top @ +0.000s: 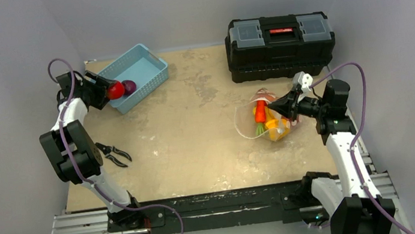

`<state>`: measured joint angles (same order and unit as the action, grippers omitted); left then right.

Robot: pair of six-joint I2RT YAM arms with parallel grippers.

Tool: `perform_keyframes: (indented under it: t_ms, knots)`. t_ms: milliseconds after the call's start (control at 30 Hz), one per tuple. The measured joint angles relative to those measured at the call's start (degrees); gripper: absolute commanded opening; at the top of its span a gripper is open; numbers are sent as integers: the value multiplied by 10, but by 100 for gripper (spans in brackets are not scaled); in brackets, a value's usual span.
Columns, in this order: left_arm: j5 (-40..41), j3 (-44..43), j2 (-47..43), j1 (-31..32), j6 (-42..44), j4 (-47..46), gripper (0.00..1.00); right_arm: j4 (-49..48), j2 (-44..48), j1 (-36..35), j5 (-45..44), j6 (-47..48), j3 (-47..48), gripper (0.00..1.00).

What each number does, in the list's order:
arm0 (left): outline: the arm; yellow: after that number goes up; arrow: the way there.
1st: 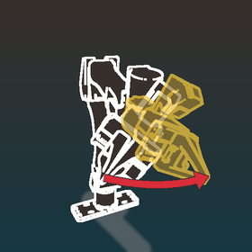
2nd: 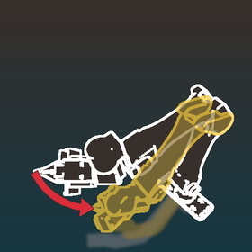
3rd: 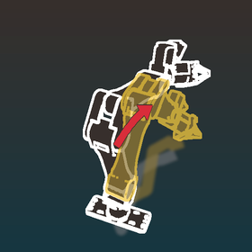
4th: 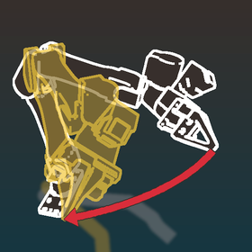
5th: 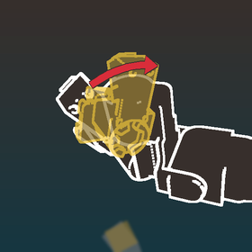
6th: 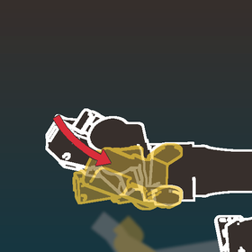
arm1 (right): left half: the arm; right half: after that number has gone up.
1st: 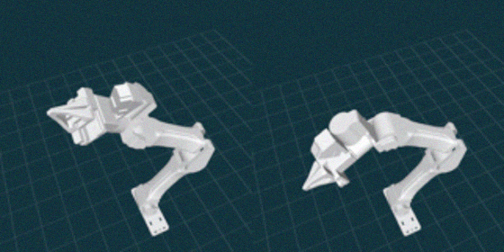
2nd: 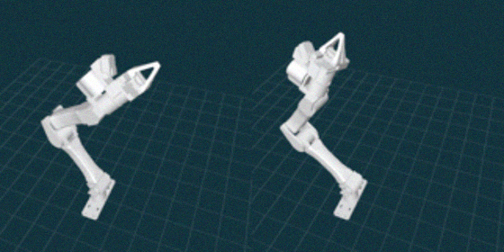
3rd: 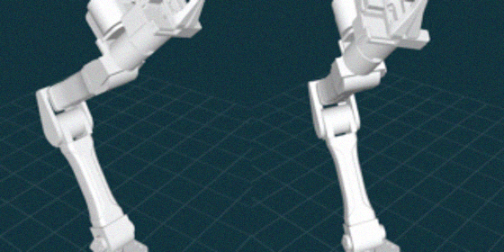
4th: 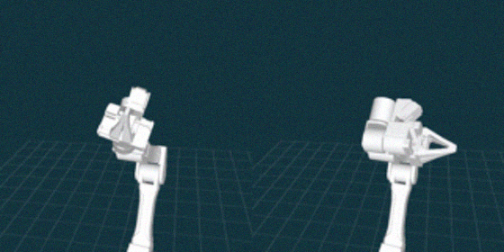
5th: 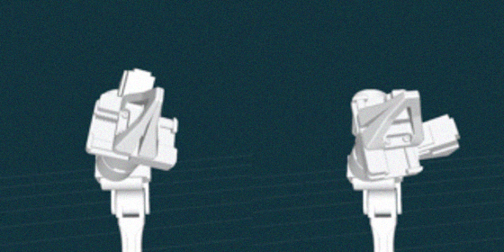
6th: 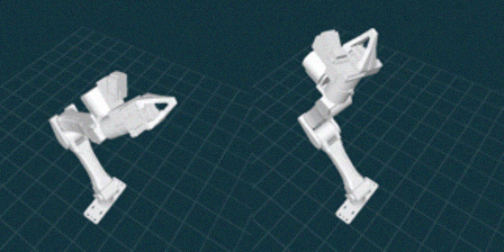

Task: Open the zip-top bag and remove the fake food
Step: Place the fake fruit in the bin.

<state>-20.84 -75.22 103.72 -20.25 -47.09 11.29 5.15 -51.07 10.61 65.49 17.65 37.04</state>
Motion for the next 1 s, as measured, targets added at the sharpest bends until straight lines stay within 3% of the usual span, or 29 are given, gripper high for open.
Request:
perform_keyframes:
  t_ms: [233,500,767,1000]
  knots:
    - [-7,-2,5,0,-3,4,46,0,0,0,0,0,0,0]
    - [-14,-16,5,0,-3,8,75,0,0,0,0,2,0,0]
    - [-13,-18,5,0,-2,14,86,0,0,0,0,4,0,0]
    - [-13,-18,5,0,-1,17,88,0,0,0,0,4,0,0]
